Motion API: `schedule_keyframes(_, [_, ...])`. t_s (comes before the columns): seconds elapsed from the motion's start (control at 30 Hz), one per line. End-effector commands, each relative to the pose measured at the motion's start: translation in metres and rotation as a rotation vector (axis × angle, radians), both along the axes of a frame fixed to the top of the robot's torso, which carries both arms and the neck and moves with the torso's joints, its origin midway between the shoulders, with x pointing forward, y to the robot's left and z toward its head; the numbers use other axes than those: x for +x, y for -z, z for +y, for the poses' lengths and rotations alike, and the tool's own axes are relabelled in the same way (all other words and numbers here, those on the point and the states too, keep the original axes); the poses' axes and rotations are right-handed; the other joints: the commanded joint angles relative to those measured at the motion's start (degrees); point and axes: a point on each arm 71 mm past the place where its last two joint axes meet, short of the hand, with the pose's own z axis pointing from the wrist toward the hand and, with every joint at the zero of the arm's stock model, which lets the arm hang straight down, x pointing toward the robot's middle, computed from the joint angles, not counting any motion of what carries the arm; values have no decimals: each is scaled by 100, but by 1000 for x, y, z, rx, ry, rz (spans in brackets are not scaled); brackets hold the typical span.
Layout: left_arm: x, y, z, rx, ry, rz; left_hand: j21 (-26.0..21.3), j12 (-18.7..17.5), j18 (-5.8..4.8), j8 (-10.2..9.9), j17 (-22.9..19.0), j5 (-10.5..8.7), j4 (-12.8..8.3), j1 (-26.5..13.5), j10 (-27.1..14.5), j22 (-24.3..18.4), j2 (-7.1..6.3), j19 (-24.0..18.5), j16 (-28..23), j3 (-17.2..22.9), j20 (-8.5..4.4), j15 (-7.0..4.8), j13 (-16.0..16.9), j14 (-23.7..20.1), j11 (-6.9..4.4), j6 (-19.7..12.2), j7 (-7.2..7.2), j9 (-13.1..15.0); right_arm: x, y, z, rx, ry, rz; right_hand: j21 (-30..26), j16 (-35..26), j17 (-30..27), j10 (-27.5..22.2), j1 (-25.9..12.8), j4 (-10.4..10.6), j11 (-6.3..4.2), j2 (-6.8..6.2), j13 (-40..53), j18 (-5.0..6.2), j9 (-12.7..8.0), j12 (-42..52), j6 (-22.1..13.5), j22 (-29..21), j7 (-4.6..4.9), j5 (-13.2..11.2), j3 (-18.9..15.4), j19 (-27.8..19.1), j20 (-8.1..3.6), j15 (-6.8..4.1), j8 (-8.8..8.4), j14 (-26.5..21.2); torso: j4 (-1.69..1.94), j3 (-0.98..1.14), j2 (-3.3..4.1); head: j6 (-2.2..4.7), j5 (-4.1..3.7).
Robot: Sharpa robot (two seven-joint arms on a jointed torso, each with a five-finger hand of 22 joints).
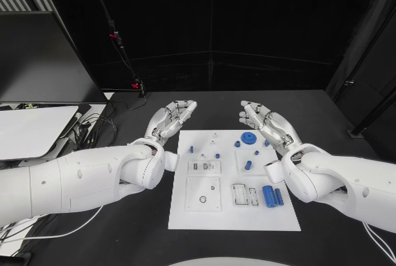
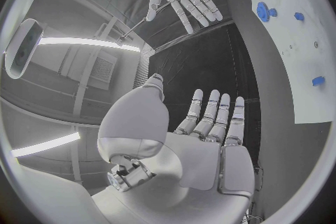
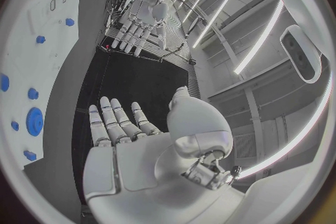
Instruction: Assemble the parts on the task board
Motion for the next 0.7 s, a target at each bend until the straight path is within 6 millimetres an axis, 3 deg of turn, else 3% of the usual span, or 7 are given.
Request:
schedule_keyframes(0.03, [-8, -26, -1, -90, 42, -369, 29, 32, 54, 33, 7, 19, 19, 33, 25, 4, -4, 36, 19, -16, 10, 34, 6, -11, 8, 27, 841, -5, 1, -1, -2, -15, -23, -4, 36, 32, 4, 61, 55, 13, 1, 48, 8, 54, -9, 44, 18, 7, 987, 19, -19, -1, 23, 10, 38, 22, 7, -5, 150, -34, -9])
schedule_keyframes(0.2, [-6, -26, -2, -91, 44, -374, 37, 39, 55, 42, 8, 19, 17, 37, 32, 11, 12, 44, 21, -12, 17, 39, 6, -8, 11, 32, 843, -8, 3, -1, -12, -49, -2, -12, 68, 169, 23, 89, 81, 11, 2, 40, 14, 62, -7, 97, 27, 39, 983, 19, -56, 70, 21, 3, 83, 116, 46, 18, 320, -70, 51])
schedule_keyframes(0.33, [-6, -26, -2, -94, 47, -377, 39, 42, 56, 46, 8, 19, 16, 40, 35, 11, 17, 45, 22, -10, 19, 40, 7, -7, 11, 35, 843, -10, 6, -2, -17, -70, 9, -23, 86, 239, 28, 111, 96, 10, 1, 32, 18, 65, -10, 143, 29, 51, 983, 19, -84, 101, 20, -1, 104, 179, 44, 15, 402, -142, 96])
schedule_keyframes(0.53, [-6, -26, -6, -99, 55, -378, 42, 47, 58, 53, 8, 18, 15, 45, 41, 12, 25, 45, 23, -9, 23, 43, 7, -4, 12, 41, 843, -11, 12, -5, -29, -110, 30, -35, 366, 393, 37, 329, 172, 14, -11, 29, 51, 120, -12, 451, 67, 284, 977, 20, -155, 716, 2, -56, 241, 555, 128, 62, 502, -237, 45])
schedule_keyframes(0.6, [-6, -26, -7, -100, 57, -377, 44, 51, 59, 58, 8, 18, 15, 49, 45, 12, 32, 44, 25, -7, 26, 45, 7, -2, 14, 45, 844, -13, 13, -5, -32, -122, 33, -36, 476, 434, 34, 407, 182, 14, -15, 31, 54, 139, -18, 532, 80, 366, 985, 18, -175, 958, -8, -83, 276, 740, 170, 77, 523, -250, 37])
schedule_keyframes(0.7, [-6, -26, -7, -100, 57, -377, 44, 51, 59, 58, 8, 18, 15, 49, 45, 12, 32, 44, 25, -7, 26, 45, 7, -2, 14, 45, 844, -13, 14, -7, -36, -145, 32, -39, 733, 500, 16, 515, 203, 16, -11, 29, 40, 191, -36, 598, 87, 546, 974, 18, -203, 1544, -32, -162, 327, 1229, 202, 94, 545, -253, 51])
